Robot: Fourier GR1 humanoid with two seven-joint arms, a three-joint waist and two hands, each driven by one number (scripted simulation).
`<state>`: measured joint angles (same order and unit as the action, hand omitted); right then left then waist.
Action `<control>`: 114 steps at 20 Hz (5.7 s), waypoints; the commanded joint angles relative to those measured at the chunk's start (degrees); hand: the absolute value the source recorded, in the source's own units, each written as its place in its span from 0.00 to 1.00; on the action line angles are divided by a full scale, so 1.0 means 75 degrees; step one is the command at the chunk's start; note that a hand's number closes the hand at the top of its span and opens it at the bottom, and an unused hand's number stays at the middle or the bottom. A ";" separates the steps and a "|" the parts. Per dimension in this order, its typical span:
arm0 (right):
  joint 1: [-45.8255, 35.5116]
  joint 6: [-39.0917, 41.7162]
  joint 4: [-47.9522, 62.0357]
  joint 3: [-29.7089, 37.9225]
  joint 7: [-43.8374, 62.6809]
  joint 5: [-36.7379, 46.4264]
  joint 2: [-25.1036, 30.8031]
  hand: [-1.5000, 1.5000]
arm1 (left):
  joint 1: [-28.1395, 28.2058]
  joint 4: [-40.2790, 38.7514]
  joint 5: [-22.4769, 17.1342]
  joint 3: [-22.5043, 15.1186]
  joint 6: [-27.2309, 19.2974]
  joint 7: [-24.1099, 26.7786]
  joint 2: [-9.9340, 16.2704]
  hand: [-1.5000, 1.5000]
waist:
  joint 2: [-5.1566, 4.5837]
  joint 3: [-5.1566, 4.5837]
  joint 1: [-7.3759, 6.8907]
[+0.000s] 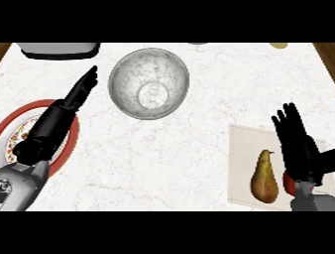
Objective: Pick the bell pepper from the placemat and place it in the bowl
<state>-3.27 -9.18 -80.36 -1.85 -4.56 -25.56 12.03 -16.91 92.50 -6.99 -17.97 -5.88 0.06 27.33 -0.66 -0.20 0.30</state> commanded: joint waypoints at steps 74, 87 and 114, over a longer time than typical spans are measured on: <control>0.2479 0.3603 -0.4386 -0.0658 0.4584 0.8875 0.1885 0.00 | 0.0502 -0.0761 -0.0711 0.3833 0.0392 0.0019 -0.0825 0.50 | 0.0094 0.0026 -0.0014; 0.2059 0.3312 -0.2400 -0.0574 0.3748 0.9890 0.1169 0.00 | 0.0959 -0.0320 -0.0301 0.3853 0.0481 0.0057 -0.1231 0.50 | 0.0094 0.0027 -0.0036; 0.2611 0.1976 -0.2221 -0.0186 0.3490 1.1369 0.0251 1.00 | 0.0604 -0.0603 -0.0058 0.4126 0.0666 -0.0147 -0.1332 0.50 | 0.0112 0.0020 0.0047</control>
<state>10.44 8.02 -90.76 -0.89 14.73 56.32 18.69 -13.27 87.32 -7.60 12.99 -1.12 -0.42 17.16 0.29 -0.47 0.33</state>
